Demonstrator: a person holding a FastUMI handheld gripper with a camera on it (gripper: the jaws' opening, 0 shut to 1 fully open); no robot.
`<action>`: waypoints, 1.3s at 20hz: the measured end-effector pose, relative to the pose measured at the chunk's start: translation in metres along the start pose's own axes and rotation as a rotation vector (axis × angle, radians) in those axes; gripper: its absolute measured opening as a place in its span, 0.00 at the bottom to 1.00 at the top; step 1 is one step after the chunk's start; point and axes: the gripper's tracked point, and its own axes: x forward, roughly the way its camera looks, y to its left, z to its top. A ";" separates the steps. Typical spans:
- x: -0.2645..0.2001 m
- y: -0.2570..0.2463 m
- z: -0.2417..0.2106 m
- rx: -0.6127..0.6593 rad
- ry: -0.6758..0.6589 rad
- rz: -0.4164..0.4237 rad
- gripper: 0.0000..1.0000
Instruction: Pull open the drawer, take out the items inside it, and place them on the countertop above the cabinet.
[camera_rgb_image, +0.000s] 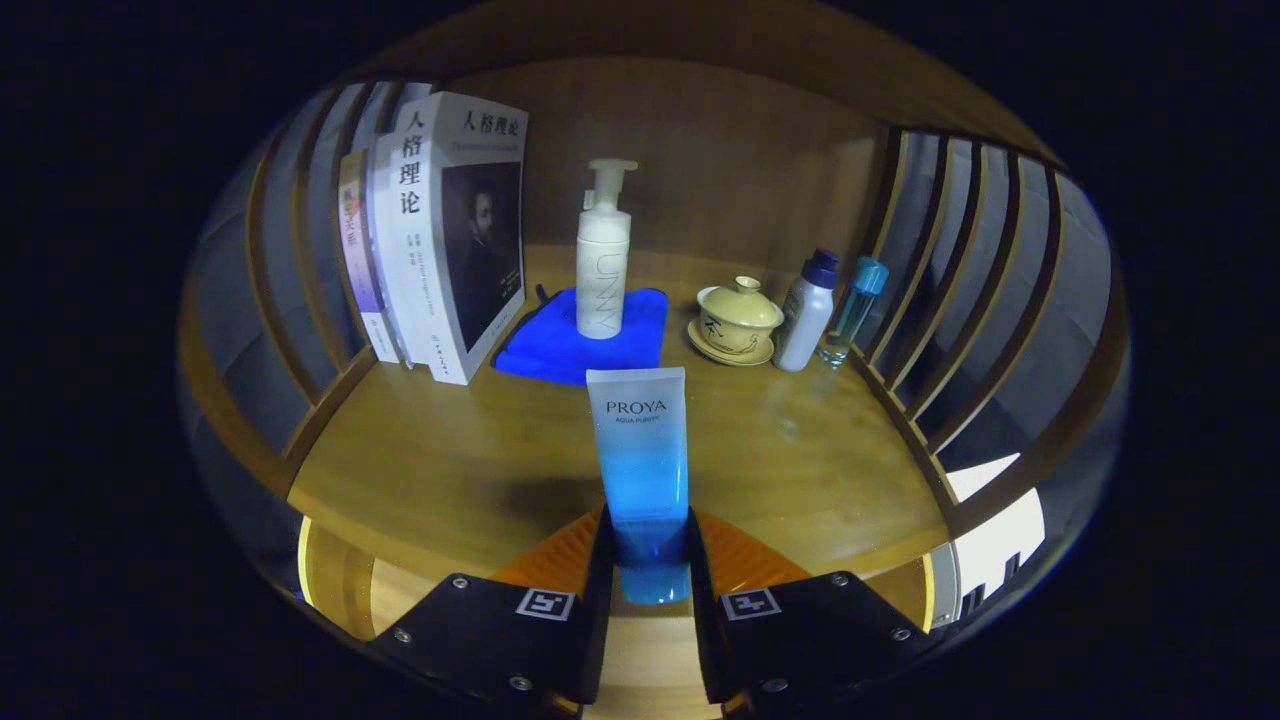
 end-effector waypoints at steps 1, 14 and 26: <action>0.005 -0.001 0.000 0.001 0.011 0.005 0.39; 0.034 -0.005 0.002 0.028 0.032 0.057 0.46; -0.126 0.017 0.010 0.073 -0.364 0.169 0.95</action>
